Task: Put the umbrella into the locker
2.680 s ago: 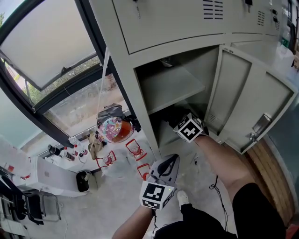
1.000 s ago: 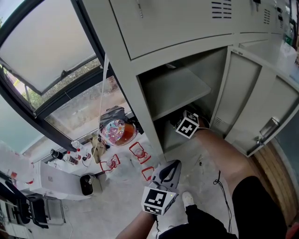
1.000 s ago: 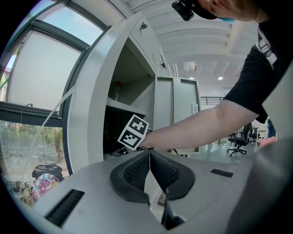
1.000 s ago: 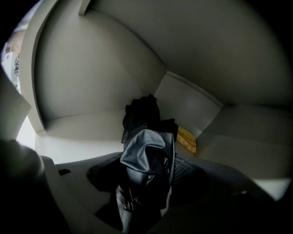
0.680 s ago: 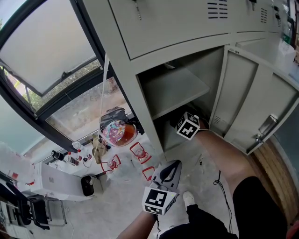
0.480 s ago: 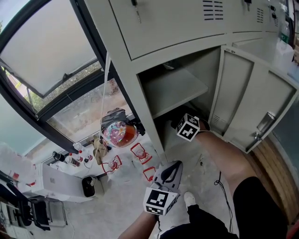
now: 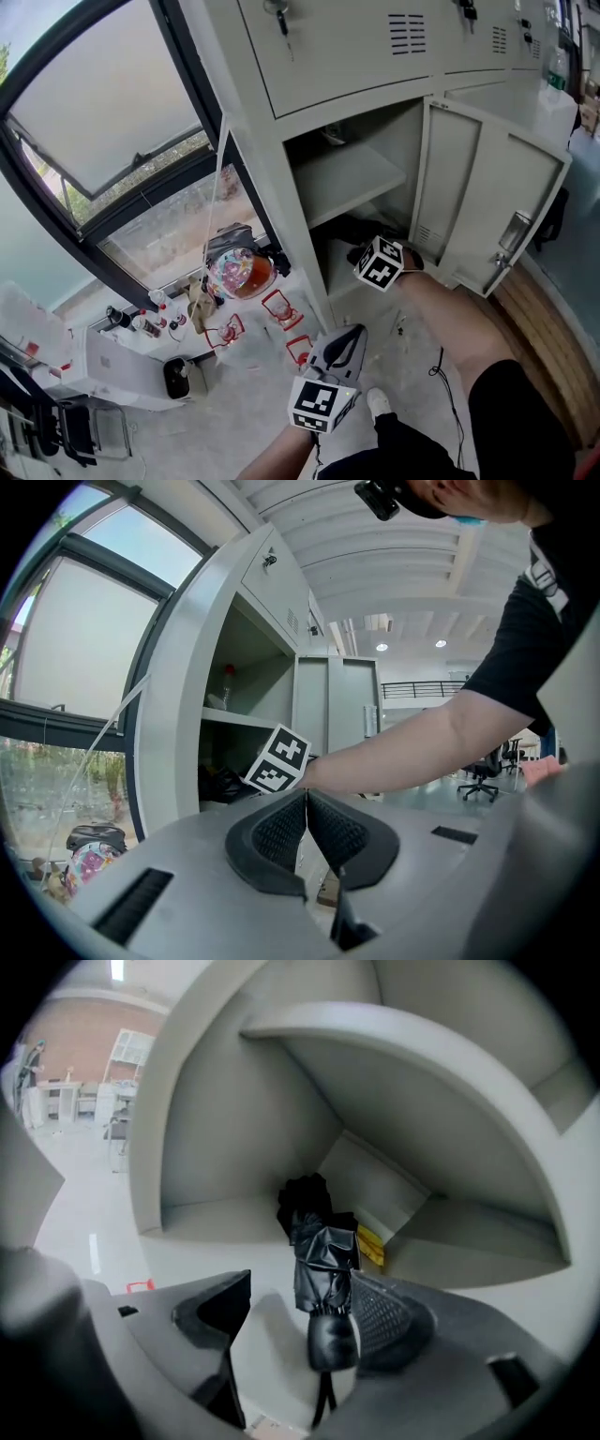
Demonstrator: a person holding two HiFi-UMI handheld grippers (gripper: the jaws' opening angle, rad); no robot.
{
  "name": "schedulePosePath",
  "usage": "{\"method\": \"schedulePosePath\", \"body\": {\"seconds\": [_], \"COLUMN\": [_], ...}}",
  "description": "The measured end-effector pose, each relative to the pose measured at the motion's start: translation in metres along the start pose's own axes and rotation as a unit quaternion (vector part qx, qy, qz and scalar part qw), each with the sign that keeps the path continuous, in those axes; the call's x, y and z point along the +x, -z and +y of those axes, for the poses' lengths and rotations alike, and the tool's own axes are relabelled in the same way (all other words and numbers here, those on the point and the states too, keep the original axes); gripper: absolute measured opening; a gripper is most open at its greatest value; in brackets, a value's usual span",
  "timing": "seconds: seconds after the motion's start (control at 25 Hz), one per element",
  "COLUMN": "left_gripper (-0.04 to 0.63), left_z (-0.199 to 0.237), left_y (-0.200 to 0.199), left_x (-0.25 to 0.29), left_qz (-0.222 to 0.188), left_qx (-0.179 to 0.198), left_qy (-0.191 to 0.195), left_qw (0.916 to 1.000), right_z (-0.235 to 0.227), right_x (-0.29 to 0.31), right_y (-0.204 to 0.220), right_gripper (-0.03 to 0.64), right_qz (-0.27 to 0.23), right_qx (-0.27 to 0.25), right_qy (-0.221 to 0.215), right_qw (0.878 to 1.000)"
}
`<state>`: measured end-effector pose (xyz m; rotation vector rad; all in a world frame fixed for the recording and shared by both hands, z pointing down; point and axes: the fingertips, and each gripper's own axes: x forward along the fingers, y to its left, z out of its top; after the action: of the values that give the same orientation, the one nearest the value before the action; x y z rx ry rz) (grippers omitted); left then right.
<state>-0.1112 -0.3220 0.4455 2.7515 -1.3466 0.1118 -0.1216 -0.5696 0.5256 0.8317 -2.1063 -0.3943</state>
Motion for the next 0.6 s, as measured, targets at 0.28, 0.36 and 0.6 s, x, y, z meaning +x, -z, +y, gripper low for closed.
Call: {"method": "schedulePosePath", "body": {"seconds": [0.28,0.36,0.6], "left_gripper": [0.018,0.018,0.018], "left_z": [-0.022,-0.028,-0.049], "left_y": [-0.007,-0.008,-0.008], "left_x": [-0.027,-0.037,-0.070], "left_qz": [-0.011,-0.012,-0.014], "left_qx": [0.010,0.014,0.019], "left_qy": [0.008,0.009,0.013], "left_qw": [0.9999,0.9998,0.9996], "right_z": [0.018,0.025,0.050], "right_x": [-0.038,-0.050,-0.089], "right_y": [-0.007,-0.011,-0.018], "right_gripper": [0.371,0.370,0.247], "right_qz": [-0.009,-0.014,-0.021], "right_qx": [0.005,0.003,-0.004], "right_qy": [0.006,0.008,0.010], "right_qw": [1.000,1.000,1.000]}}
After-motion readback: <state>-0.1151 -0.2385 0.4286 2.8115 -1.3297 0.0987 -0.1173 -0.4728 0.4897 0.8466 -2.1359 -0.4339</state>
